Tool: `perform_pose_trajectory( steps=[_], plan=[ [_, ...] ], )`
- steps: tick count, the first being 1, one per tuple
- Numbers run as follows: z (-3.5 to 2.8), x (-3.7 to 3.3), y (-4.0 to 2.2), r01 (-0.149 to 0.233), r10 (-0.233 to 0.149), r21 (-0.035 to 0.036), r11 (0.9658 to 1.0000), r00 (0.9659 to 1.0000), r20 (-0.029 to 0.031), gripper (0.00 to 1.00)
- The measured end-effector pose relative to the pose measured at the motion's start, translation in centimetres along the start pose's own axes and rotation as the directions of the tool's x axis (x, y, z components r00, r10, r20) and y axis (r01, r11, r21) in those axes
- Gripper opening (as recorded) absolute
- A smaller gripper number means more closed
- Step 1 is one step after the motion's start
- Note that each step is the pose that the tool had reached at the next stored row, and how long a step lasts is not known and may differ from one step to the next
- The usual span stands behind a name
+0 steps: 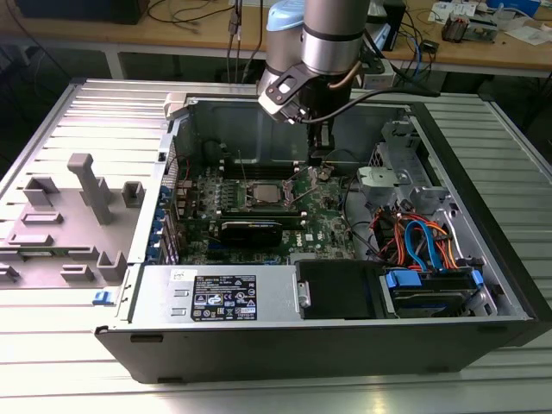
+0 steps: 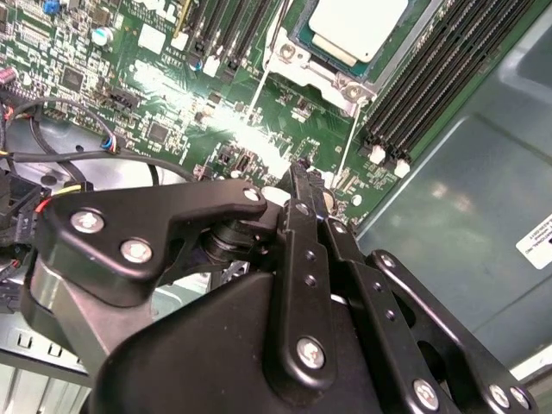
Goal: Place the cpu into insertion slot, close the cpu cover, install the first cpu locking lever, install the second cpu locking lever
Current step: 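Close the cpu cover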
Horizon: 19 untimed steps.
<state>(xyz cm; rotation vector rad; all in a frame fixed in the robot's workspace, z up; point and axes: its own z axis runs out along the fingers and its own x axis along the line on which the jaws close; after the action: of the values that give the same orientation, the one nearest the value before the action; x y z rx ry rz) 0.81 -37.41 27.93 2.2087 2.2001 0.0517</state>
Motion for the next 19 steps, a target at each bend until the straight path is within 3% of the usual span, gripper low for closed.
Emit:
perform_pose_trajectory(
  steps=[4, 6, 11, 19],
  plan=[
    [0.16, 0.0, 0.1, 0.0, 0.0, 0.0002, 1.0, 1.0, 0.0, 0.11],
    [0.31, 0.05, 0.46, 0.0, 0.0, 0.0078, 1.0, 1.0, 0.0033, 0.11],
    [0.83, 0.05, 1.68, 0.0, 0.0, 0.0299, 0.9996, 1.0, 0.0035, 0.11],
    [1.08, 0.05, 2.17, 0.023, -0.023, 0.0324, 0.9992, 0.9997, 0.0028, 0.11]
  ],
)
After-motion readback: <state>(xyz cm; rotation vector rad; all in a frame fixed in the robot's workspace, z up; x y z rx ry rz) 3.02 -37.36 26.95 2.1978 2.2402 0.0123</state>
